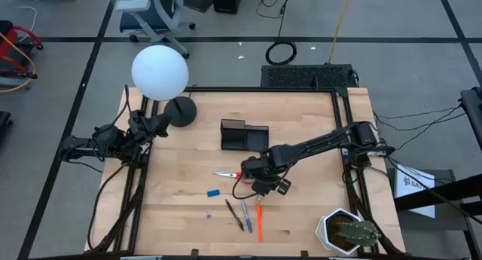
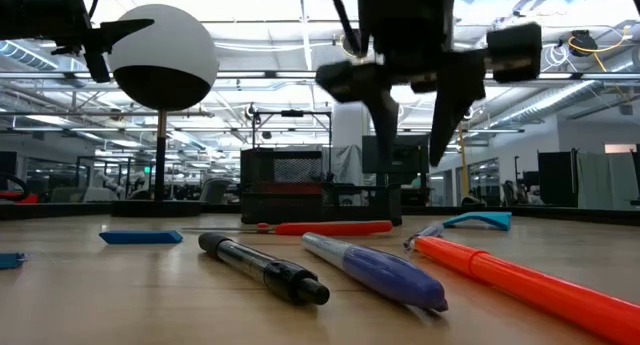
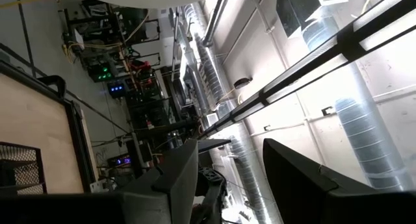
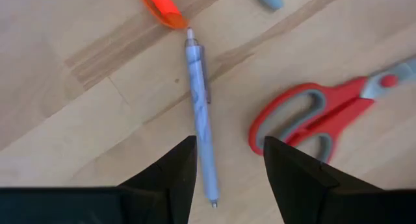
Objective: Pick and place office supplies into organizer
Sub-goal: Put the purple pen into the black desk organizer
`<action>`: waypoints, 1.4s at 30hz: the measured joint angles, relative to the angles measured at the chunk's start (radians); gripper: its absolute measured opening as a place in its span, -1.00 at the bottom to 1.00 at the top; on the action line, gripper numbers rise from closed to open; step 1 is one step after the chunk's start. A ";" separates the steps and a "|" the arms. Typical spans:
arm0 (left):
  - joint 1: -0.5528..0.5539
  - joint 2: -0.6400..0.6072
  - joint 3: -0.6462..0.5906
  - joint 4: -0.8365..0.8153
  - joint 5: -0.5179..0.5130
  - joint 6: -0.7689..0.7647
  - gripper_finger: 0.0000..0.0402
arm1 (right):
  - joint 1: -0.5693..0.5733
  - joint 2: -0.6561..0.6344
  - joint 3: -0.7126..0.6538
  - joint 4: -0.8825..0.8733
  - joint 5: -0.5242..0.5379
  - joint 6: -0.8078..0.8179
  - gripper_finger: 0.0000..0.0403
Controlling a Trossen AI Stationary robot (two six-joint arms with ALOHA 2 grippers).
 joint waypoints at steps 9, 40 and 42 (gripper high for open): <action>0.000 0.000 0.000 0.000 0.000 -0.018 -0.11 | 0.008 0.052 -0.052 0.044 0.002 0.000 -0.16; 0.000 0.000 0.000 -0.052 0.000 -0.023 -0.11 | 0.010 0.040 -0.224 0.138 0.031 0.087 -0.91; 0.000 0.000 0.000 -0.053 0.000 -0.022 -0.11 | 0.010 0.040 -0.224 0.130 0.030 0.101 -0.90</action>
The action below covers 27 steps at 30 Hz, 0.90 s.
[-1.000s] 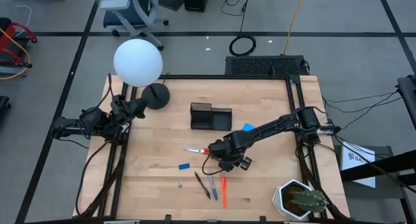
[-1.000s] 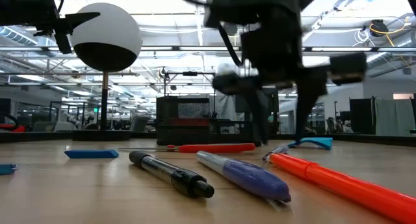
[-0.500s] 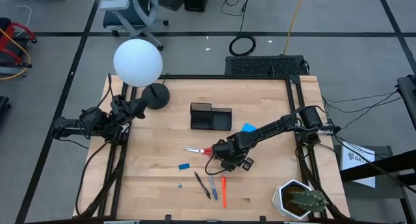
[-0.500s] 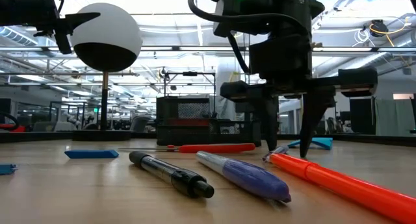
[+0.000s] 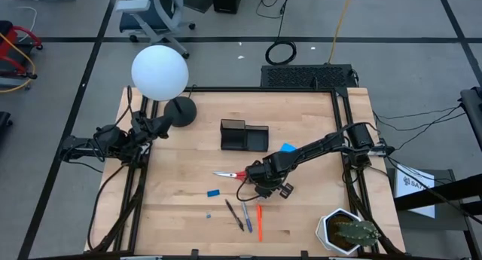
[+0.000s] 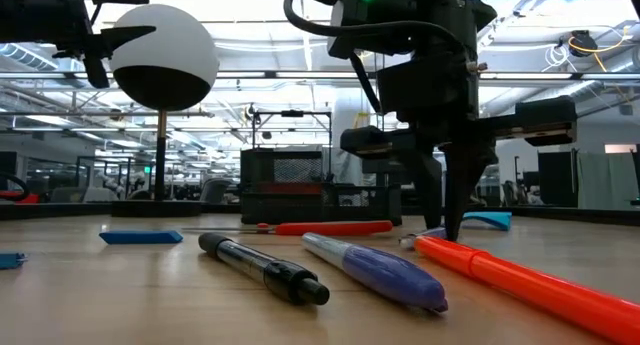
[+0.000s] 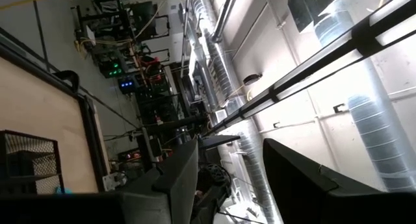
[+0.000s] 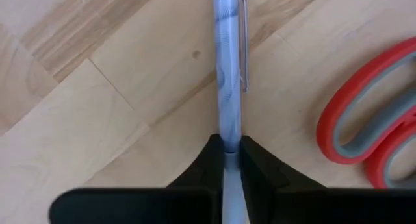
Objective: Pick and place office supplies into organizer
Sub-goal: Put the purple pen into the black desk organizer
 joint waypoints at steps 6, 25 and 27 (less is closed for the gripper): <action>0.000 0.000 0.000 0.000 0.000 0.008 -0.11 | -0.014 -0.010 -0.001 -0.008 -0.011 0.048 -0.90; 0.000 0.000 0.000 -0.025 -0.028 0.014 -0.11 | -0.090 -0.247 -0.004 0.033 -0.067 0.305 -0.90; 0.000 0.000 0.000 -0.028 -0.028 0.014 -0.11 | -0.104 -0.276 -0.004 0.083 -0.088 0.379 -0.90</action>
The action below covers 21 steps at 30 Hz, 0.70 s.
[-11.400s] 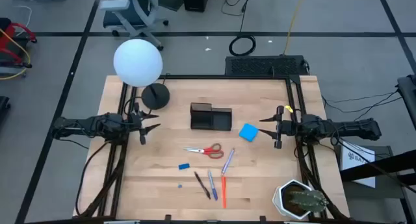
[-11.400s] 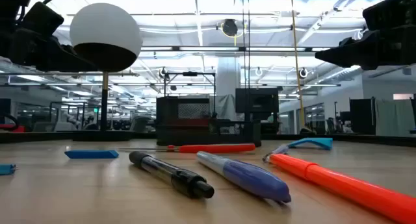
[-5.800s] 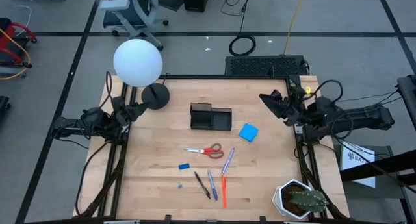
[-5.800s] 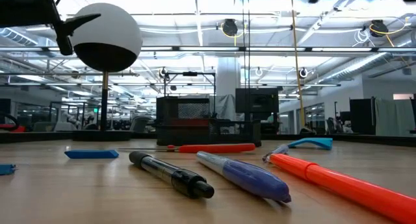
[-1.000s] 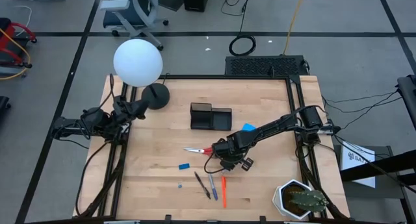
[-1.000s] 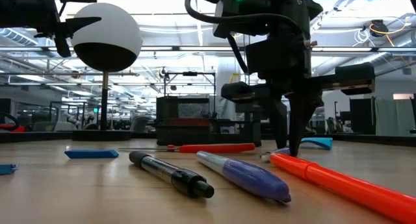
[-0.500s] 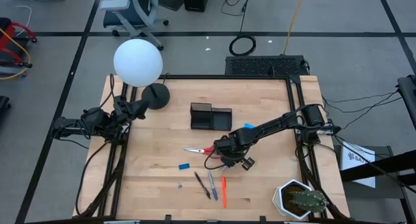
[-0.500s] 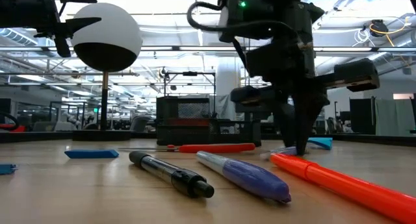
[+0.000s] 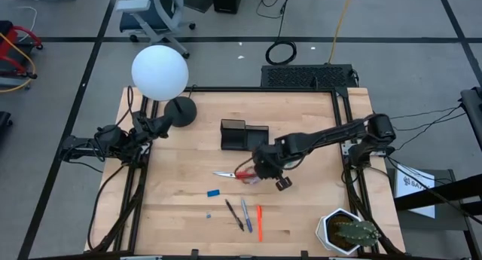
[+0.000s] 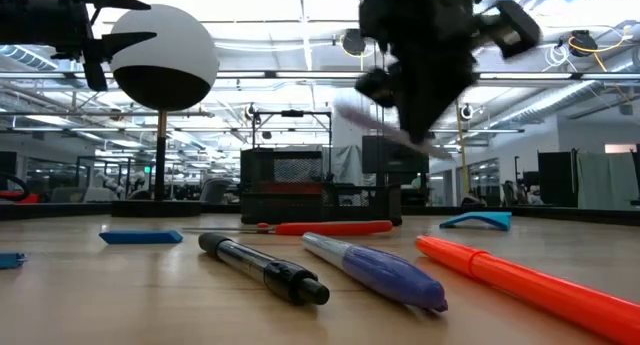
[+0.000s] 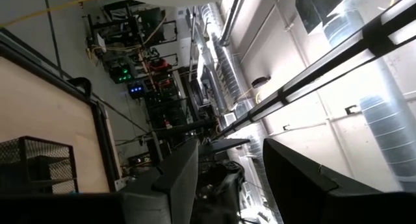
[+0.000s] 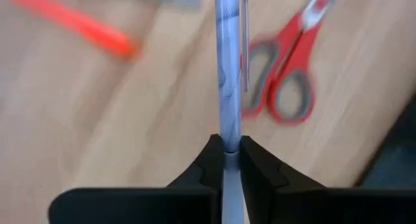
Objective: Pick and place office supplies into organizer
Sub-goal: Put the purple pen into the black desk organizer
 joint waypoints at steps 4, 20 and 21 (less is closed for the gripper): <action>0.000 0.000 0.000 0.001 0.002 -0.003 -0.11 | -0.032 -0.047 0.000 0.130 -0.042 0.152 -0.90; 0.000 0.037 0.013 0.195 0.139 0.287 -0.11 | -0.101 -0.074 0.002 0.716 -0.049 0.610 -0.88; 0.000 0.048 0.025 0.190 0.138 0.315 -0.11 | -0.102 -0.074 0.002 0.726 -0.048 0.627 -0.88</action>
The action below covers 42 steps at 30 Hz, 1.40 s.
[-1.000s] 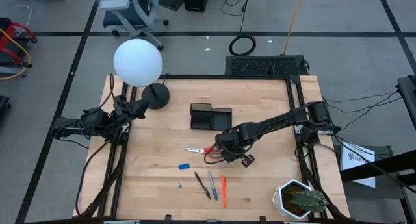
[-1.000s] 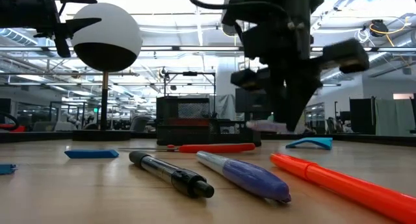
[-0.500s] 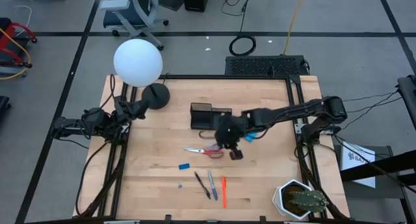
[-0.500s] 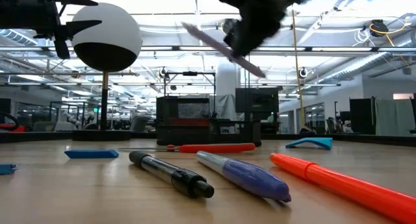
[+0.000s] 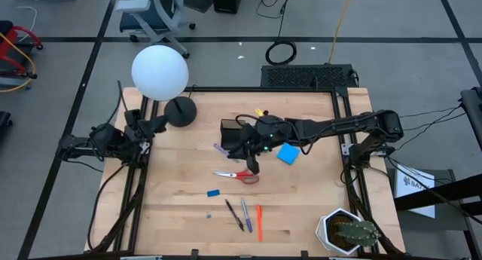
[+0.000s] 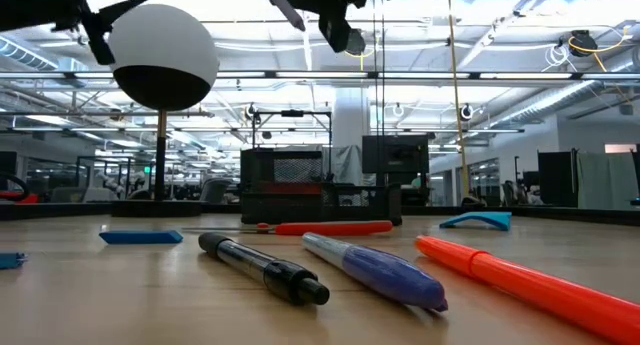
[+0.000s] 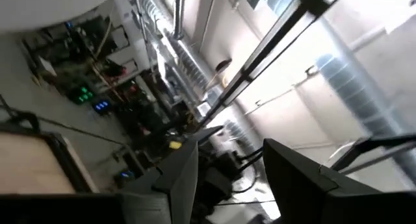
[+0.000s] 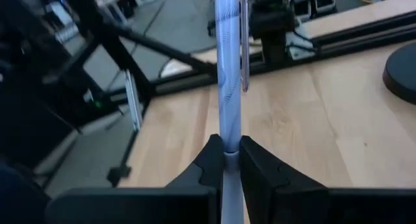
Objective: Pick and place office supplies into organizer
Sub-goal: Put the purple pen into the black desk organizer
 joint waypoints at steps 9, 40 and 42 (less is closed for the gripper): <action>0.000 0.244 0.225 -0.097 0.106 0.225 -0.11 | -0.007 0.000 0.000 0.124 0.003 0.110 -0.90; 0.000 0.858 0.787 -0.372 0.254 0.431 -0.11 | -0.040 0.000 0.001 0.511 0.034 0.237 -0.90; 0.000 0.869 0.787 -0.338 0.254 0.431 -0.11 | -0.040 0.000 0.001 0.511 0.034 0.237 -0.90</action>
